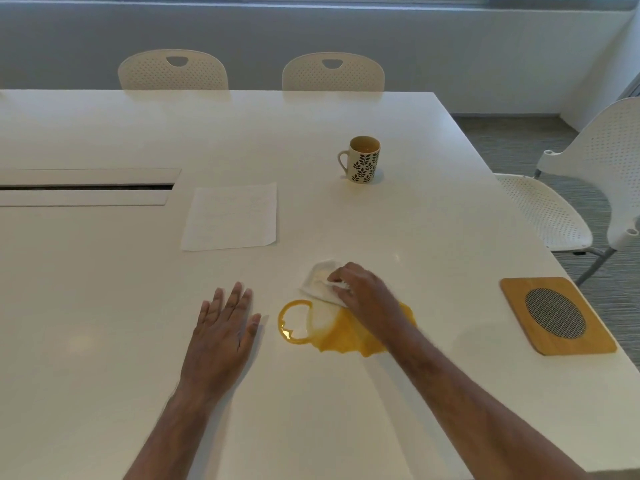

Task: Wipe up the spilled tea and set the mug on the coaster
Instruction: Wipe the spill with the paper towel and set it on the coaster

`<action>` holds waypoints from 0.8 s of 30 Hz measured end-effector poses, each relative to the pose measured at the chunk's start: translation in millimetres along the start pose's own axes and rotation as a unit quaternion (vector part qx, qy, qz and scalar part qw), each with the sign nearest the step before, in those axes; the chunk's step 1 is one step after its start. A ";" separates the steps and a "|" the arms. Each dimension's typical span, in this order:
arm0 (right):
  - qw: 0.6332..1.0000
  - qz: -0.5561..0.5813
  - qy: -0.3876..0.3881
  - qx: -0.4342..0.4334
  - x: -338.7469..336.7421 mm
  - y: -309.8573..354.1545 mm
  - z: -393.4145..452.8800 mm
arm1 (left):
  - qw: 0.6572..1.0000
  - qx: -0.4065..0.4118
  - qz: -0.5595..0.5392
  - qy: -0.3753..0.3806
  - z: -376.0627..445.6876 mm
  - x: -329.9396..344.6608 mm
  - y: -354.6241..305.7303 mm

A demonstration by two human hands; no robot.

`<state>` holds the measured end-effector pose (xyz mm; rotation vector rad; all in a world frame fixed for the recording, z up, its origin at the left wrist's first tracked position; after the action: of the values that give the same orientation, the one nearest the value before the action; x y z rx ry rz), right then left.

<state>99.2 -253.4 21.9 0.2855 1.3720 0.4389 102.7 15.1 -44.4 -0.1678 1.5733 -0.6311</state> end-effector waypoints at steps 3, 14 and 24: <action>0.996 0.019 0.044 -0.077 19.4 34.3 -17.0 | 1.000 0.001 0.000 0.005 -0.3 -3.4 -2.2; 0.999 -0.038 0.008 -0.012 -10.4 -21.2 -12.8 | 1.000 0.005 0.004 0.014 -6.1 -14.8 2.7; 0.997 0.000 0.036 -0.068 32.9 47.5 12.8 | 1.000 -0.022 0.012 -0.004 -7.9 -15.7 10.8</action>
<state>109.9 -195.5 16.5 0.1600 1.4055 0.5450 99.8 33.7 -36.1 -0.1839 1.5795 -0.5762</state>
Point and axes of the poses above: each hand's wrist, its own z-axis towards the middle knuckle, its own x-axis out of the palm, y = z × x, the point moved 9 cm from there along z, towards the middle knuckle, and after that the axes turned 10 degrees about -z, right-handed, at the moved point
